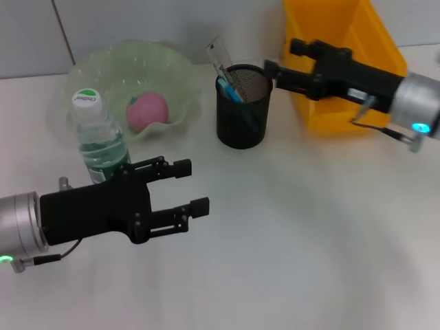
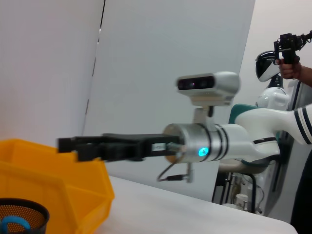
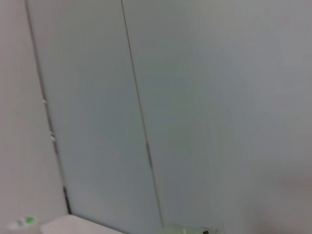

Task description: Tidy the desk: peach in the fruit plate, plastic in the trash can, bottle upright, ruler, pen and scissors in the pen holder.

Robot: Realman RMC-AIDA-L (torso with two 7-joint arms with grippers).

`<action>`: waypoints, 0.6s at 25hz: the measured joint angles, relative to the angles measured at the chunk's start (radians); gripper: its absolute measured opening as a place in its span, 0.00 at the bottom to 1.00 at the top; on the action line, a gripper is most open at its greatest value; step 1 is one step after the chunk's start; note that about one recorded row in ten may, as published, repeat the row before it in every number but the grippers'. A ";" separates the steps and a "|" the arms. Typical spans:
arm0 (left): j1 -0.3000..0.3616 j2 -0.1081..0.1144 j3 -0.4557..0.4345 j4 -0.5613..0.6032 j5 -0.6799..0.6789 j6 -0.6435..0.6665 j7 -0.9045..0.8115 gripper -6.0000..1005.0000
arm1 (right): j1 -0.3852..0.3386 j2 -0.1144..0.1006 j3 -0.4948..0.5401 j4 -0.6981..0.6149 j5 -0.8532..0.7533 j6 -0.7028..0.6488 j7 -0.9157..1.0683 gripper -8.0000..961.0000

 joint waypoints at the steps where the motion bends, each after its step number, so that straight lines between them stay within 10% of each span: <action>1: -0.001 0.001 0.003 0.021 0.009 0.002 -0.036 0.73 | -0.036 -0.010 0.000 -0.048 -0.022 -0.058 0.063 0.83; 5: 0.001 0.001 0.010 0.044 0.020 0.004 -0.073 0.73 | -0.071 -0.047 0.001 -0.084 -0.076 -0.155 0.179 0.85; 9: -0.001 0.001 0.011 0.046 0.031 0.006 -0.083 0.73 | -0.071 -0.128 0.001 -0.080 -0.216 -0.280 0.334 0.85; 15: -0.007 0.002 0.013 0.044 0.035 0.006 -0.086 0.73 | -0.051 -0.167 0.003 -0.085 -0.356 -0.402 0.375 0.85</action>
